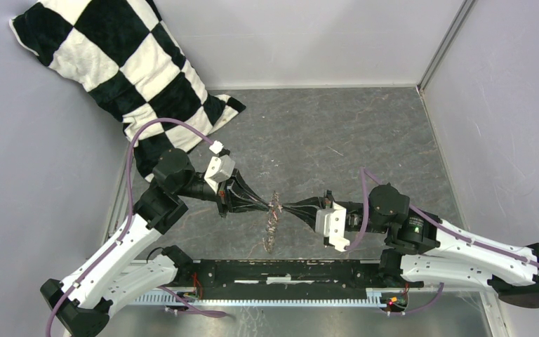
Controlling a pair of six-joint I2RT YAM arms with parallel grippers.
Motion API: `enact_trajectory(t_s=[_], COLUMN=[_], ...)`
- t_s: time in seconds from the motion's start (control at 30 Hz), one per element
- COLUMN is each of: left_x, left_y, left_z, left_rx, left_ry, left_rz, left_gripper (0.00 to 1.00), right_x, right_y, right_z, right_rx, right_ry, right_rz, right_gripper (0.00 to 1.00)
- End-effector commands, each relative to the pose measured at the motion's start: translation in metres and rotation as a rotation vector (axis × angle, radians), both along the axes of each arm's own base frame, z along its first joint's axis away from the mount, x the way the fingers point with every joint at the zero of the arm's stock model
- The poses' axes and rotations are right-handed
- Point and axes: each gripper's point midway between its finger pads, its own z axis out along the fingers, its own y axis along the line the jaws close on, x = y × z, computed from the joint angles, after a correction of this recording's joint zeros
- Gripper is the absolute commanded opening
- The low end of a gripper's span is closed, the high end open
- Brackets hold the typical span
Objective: Put the keys on the keyring
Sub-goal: Insert the key onto the keyring.
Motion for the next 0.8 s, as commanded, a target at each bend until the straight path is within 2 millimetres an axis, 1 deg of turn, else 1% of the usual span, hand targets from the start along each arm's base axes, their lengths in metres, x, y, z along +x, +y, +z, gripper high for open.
enact_trajectory(t_s=[0.0, 0.27, 0.5, 0.57, 0.67, 0.7, 0.77], left_x=[-0.003, -0.001, -0.002, -0.003, -0.004, -0.005, -0.006], left_y=[0.002, 0.001, 0.002, 0.003, 0.003, 0.003, 0.004], left_z=[0.013, 0.012, 0.011, 0.007, 0.006, 0.005, 0.003], left_rx=[-0.039, -0.038, -0.038, -0.023, -0.021, -0.017, -0.012], left_ry=[-0.050, -0.051, -0.074, -0.060, -0.065, -0.067, -0.076], left_rz=[-0.010, -0.004, -0.011, -0.014, -0.021, -0.028, -0.038], left_gripper=[0.02, 0.02, 0.02, 0.02, 0.02, 0.02, 0.02], right_x=[0.001, -0.001, -0.004, -0.004, -0.005, -0.006, -0.006], right_y=[-0.003, -0.003, 0.001, 0.002, 0.005, 0.006, 0.007], right_z=[0.019, 0.023, 0.025, 0.026, 0.027, 0.033, 0.036], right_rx=[0.080, 0.094, 0.092, 0.090, 0.089, 0.109, 0.114], right_ry=[-0.005, 0.001, -0.003, -0.002, 0.000, -0.007, -0.009], right_rz=[-0.015, -0.006, 0.015, 0.019, 0.030, 0.035, 0.038], right_gripper=[0.01, 0.00, 0.00, 0.00, 0.00, 0.00, 0.00])
